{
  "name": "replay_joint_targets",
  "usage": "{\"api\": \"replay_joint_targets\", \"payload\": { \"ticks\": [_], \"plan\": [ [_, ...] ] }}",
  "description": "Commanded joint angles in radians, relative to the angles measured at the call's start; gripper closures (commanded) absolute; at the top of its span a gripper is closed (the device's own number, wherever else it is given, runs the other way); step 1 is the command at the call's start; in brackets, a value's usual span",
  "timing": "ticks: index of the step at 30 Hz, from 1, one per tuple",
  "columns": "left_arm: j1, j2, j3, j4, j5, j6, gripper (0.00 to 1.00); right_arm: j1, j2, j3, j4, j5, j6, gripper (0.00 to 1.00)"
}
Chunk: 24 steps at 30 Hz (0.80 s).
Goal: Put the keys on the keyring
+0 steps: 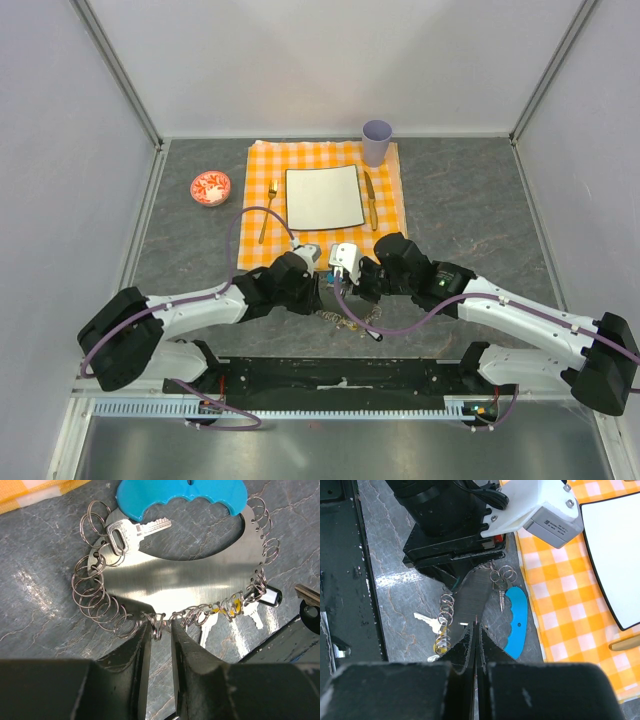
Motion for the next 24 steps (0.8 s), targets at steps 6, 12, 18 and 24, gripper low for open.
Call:
{"api": "replay_joint_targets", "payload": {
  "ticks": [6, 12, 18, 24],
  "plan": [
    [-0.005, 0.039, 0.057, -0.064, -0.01, 0.043, 0.71, -0.002, -0.009, 0.003, 0.033, 0.001, 0.012, 1.0],
    [-0.008, 0.011, 0.055, -0.091, -0.002, 0.034, 0.75, -0.002, -0.011, 0.003, 0.033, 0.002, 0.014, 1.0],
    [-0.006, -0.007, 0.057, -0.11, -0.034, 0.022, 0.73, -0.002, -0.012, 0.003, 0.034, -0.001, 0.014, 1.0],
    [0.0, 0.013, 0.077, -0.093, -0.049, 0.014, 0.69, -0.002, -0.012, 0.004, 0.033, -0.001, 0.015, 1.0]
  ]
}}
